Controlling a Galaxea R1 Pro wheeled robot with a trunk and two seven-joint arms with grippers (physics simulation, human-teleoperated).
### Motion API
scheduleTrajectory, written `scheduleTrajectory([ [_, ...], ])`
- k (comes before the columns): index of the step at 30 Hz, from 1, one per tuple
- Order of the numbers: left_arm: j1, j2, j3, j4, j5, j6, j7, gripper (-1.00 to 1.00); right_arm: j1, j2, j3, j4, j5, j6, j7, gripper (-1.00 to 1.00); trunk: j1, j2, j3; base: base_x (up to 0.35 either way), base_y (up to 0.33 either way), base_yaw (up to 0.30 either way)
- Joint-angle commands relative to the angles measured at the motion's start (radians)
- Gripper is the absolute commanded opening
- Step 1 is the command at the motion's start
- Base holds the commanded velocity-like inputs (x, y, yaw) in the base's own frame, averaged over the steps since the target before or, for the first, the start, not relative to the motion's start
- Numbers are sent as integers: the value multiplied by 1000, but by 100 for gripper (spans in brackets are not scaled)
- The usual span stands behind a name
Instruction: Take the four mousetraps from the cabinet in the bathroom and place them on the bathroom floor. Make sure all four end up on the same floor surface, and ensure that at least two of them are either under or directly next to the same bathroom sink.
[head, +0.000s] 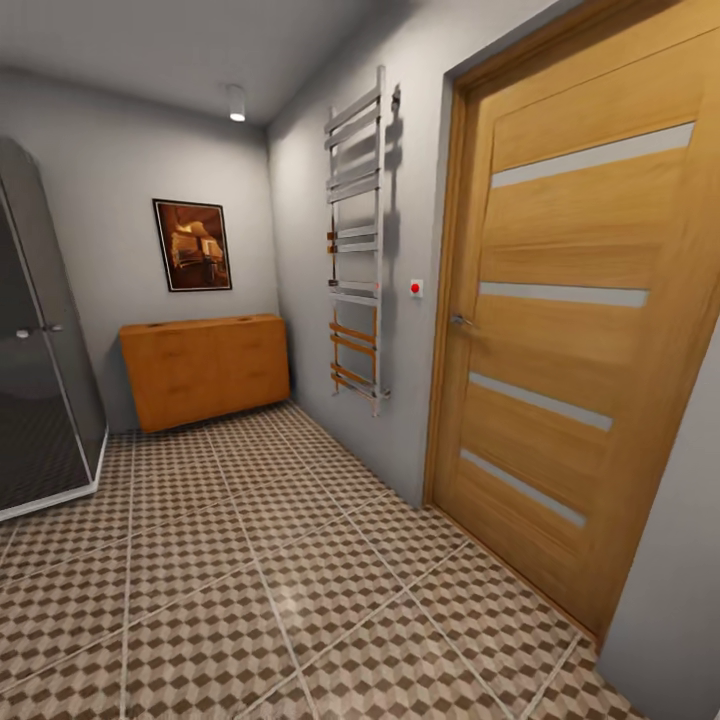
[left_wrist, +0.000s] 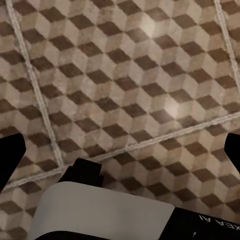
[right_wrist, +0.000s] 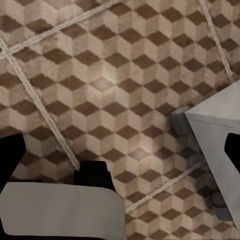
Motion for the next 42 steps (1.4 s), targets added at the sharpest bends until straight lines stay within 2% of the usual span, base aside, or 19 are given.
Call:
scheduleTrajectory([
  [1, 0, 0, -8, 1, 6, -3, 4, 100, -1, 1, 5, 3, 7, -3, -5, 100, 0, -1, -1, 0, 0, 277],
  [22, 0, 0, -8, 0, 6, -2, 4, 100, -1, 0, 5, 3, 7, -3, -5, 100, 0, -1, -1, 0, 0, 268],
  [33, 0, 0, -7, 0, 7, -1, 4, 100, -1, -1, 5, 3, 7, -3, -5, 100, 0, -1, -1, 19, 0, 61],
  [42, -1, 3, -8, 0, 6, 4, 4, 100, -1, -1, 5, 3, 8, -1, -14, 100, 0, -1, -1, 253, 0, 6],
])
